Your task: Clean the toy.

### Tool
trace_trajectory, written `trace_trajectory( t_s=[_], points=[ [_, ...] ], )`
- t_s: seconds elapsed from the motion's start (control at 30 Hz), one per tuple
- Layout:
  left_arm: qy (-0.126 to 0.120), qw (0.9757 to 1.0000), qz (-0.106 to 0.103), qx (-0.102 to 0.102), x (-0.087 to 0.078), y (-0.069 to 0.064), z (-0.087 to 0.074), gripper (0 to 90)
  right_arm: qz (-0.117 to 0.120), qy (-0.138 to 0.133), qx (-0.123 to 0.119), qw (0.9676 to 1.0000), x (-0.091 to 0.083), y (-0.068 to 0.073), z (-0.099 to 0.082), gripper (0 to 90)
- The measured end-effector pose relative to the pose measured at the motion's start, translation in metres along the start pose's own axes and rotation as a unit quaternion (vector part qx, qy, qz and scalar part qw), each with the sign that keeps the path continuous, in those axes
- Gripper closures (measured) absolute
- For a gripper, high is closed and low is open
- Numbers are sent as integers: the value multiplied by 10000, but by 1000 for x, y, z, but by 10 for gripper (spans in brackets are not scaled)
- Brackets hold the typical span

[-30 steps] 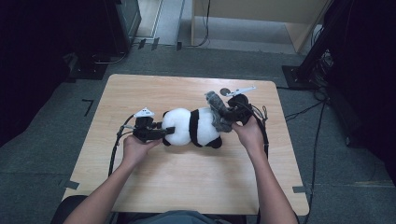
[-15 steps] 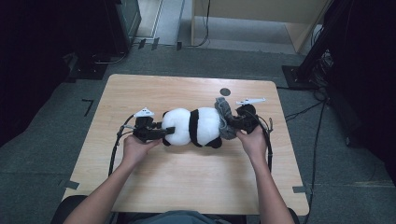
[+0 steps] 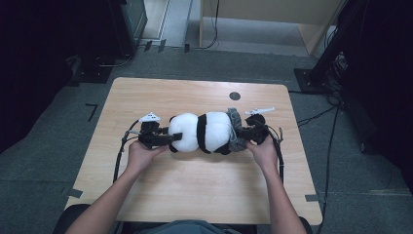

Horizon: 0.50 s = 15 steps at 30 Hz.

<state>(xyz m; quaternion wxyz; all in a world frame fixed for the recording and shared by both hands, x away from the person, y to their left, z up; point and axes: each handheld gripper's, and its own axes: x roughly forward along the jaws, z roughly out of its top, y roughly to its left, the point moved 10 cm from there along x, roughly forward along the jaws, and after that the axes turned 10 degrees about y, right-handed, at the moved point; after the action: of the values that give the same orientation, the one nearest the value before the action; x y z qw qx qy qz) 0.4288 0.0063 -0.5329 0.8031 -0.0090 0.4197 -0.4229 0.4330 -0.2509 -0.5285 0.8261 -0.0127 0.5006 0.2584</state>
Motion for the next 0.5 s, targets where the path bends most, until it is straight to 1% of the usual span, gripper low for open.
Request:
trace_trajectory(
  t_s=[0.1, 0.17, 0.27, 0.33, 0.4, 0.47, 0.5],
  points=[
    [-35, 10000, -38, 15, -1, 0, -1, 383, -47, -162, 45, 9998, -17, 0, 5, 780],
    [-54, 10000, -48, 0, -1, 0, 0, 376, 10, -366, 77, 9993, -32, 0, 11, 781],
    [-64, 10000, -25, -18, -1, 0, 0, 367, 14, -498, 67, 9987, -50, 4, 17, 781],
    [-81, 10000, -9, -23, -1, -1, 0, 361, 49, -618, -31, 9981, -63, 11, 23, 780],
    [-102, 9999, 3, -33, -1, -1, 0, 359, 92, -775, -180, 9968, -75, 23, 32, 781],
    [-98, 9999, 11, -25, -2, -1, 1, 358, 151, -793, -271, 9964, -80, 33, 39, 781],
    [-99, 9999, 16, -24, -2, -1, 1, 358, 181, -755, -349, 9964, -81, 41, 44, 781]
  ],
)
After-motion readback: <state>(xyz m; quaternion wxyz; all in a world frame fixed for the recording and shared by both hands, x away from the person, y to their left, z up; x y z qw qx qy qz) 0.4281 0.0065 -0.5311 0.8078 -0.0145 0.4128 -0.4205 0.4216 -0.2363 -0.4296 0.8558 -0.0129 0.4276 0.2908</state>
